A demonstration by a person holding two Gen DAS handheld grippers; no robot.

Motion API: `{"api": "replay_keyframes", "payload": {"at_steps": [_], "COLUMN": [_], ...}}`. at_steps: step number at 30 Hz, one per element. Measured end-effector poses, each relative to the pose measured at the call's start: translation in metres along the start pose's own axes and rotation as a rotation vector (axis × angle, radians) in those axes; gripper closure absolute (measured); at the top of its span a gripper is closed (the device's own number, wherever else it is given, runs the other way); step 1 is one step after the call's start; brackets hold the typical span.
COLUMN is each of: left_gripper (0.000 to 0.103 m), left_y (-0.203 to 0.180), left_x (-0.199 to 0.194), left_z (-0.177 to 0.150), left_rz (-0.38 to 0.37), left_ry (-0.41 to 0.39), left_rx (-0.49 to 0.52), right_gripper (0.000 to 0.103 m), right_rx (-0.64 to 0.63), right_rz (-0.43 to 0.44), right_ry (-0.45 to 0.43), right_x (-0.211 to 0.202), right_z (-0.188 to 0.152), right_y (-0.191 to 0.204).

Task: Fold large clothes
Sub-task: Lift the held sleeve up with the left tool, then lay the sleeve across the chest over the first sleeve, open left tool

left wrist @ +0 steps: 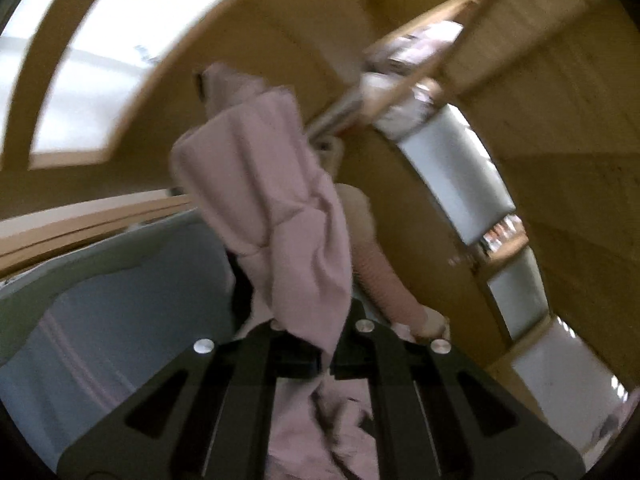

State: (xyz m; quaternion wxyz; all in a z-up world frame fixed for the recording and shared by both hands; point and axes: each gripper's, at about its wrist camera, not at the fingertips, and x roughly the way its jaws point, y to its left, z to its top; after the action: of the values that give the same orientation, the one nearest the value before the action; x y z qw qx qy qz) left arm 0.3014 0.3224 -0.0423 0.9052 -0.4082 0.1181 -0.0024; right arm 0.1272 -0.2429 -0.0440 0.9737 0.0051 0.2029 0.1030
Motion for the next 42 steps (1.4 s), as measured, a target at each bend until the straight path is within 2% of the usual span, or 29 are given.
{"api": "replay_keyframes", "payload": {"at_steps": [5,10,12,17,21,25,29,35,39,42], "left_gripper": [0.101,0.101,0.101,0.101,0.101,0.100,0.100,0.099,0.096,0.092], "left_y": [-0.091,-0.171,-0.206,-0.252,-0.259,-0.249,-0.229,-0.212,-0.215,-0.227], "left_x": [0.019,0.053,0.070,0.113,0.152,0.185,0.215,0.236,0.239,0.231], "left_z": [-0.034,-0.083,-0.114,-0.198,-0.264,-0.328,-0.372,-0.413,-0.423,-0.423], "left_rz": [-0.130,-0.192,-0.203,-0.167,-0.111,-0.046,0.014,0.076,0.105,0.087], "left_ry": [0.054,0.139,0.192,0.325,0.411,0.493,0.560,0.613,0.621,0.606], "left_rx": [0.037,0.107,0.160,0.267,0.348,0.412,0.443,0.536,0.581,0.641], "right_gripper": [0.001,0.001,0.001,0.001,0.001,0.001,0.001,0.001,0.001,0.001], "right_rx": [0.028,0.092,0.116,0.159,0.153,0.168,0.185,0.182,0.171,0.167], "right_rz": [0.006,0.004,0.005,0.018,0.023,0.015,0.012,0.024,0.029,0.029], "right_ry": [-0.026,-0.048,-0.053,-0.052,-0.053,-0.027,-0.012,0.016,0.030,0.040], "right_x": [-0.012,-0.022,-0.025,-0.029,-0.030,-0.024,-0.020,-0.011,-0.006,-0.002], "right_z": [0.003,0.006,0.006,0.006,0.004,0.002,0.001,0.000,0.000,-0.001], "right_y": [-0.013,-0.032,-0.039,-0.051,-0.053,-0.059,-0.064,-0.063,-0.059,-0.057]}}
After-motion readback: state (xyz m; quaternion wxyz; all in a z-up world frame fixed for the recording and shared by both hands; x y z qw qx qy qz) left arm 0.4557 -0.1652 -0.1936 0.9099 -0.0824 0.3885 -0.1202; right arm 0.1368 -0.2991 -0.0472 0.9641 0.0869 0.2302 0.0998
